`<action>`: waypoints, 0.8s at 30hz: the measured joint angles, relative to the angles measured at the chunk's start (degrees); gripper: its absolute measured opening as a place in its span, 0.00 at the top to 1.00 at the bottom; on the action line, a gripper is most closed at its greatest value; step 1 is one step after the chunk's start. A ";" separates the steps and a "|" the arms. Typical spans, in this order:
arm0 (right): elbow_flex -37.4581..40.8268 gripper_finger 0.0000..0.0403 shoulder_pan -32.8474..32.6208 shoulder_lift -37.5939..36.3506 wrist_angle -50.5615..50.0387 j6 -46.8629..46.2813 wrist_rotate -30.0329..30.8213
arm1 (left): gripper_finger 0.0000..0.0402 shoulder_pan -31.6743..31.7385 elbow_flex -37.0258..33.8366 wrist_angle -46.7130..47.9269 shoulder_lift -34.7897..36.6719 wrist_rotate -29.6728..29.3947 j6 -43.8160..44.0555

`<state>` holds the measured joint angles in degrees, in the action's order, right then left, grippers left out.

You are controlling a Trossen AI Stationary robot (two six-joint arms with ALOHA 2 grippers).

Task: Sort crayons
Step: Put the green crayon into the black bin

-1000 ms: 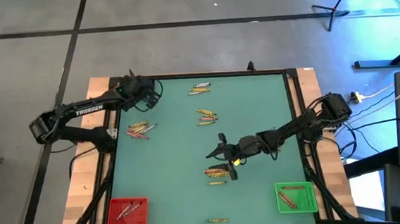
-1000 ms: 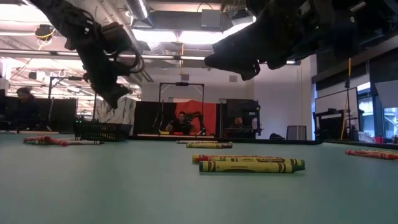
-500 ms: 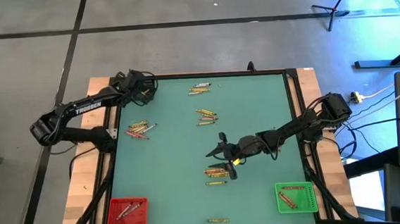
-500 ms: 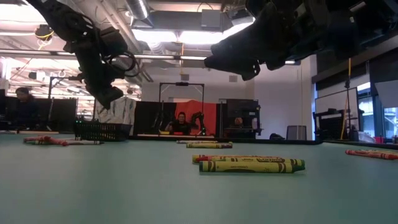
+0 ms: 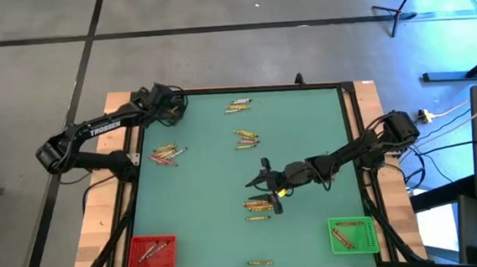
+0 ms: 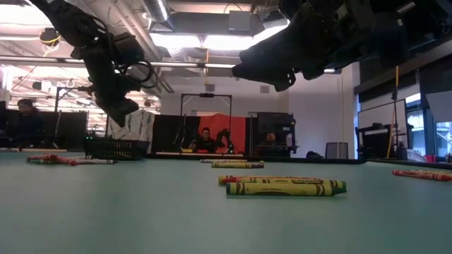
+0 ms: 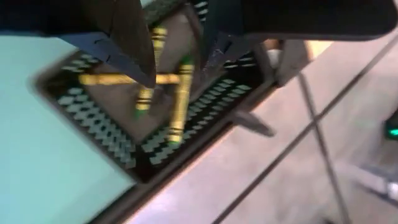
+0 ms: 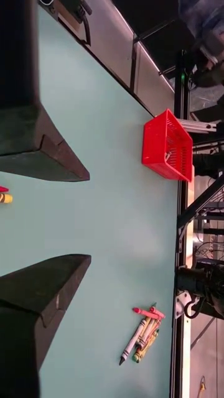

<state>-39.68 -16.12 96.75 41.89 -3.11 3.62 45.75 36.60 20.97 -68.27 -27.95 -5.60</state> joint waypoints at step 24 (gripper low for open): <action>-0.02 0.51 0.00 0.00 -0.02 0.02 1.01 | 0.72 -43.18 -12.26 -36.49 0.00 16.74 17.18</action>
<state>-39.70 -16.12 96.75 41.87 -3.10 4.63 2.57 24.34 -15.51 -68.27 -11.21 11.58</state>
